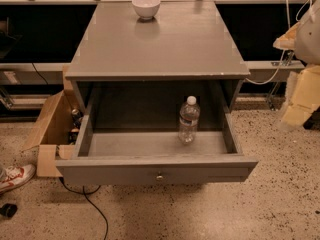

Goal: Pick water bottle from top drawer and place on counter

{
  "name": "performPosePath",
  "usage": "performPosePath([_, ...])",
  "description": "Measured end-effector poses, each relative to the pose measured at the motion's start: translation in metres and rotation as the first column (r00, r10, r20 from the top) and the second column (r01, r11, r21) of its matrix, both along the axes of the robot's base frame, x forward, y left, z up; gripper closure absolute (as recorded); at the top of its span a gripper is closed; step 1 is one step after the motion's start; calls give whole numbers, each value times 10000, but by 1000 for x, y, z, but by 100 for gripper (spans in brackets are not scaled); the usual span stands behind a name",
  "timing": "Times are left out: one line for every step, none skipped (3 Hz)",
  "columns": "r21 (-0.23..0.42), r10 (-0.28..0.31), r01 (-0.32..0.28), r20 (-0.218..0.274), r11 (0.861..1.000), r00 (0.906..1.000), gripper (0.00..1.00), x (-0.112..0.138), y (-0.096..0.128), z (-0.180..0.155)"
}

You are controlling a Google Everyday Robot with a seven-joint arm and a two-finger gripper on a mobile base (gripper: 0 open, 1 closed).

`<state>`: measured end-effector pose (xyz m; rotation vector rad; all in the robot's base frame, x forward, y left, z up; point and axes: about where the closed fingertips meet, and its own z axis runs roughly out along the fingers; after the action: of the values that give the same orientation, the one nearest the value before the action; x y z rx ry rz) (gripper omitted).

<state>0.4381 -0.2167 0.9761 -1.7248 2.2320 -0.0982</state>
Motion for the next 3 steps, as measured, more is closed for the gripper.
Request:
performPosePath([13, -9, 9, 40, 10000, 10000, 0, 0, 0, 0])
performPosePath([606, -242, 232, 150, 9979, 9996, 0, 11, 5, -14])
performPosePath([1843, -772, 751, 41, 9800, 9970, 0, 28, 14, -46])
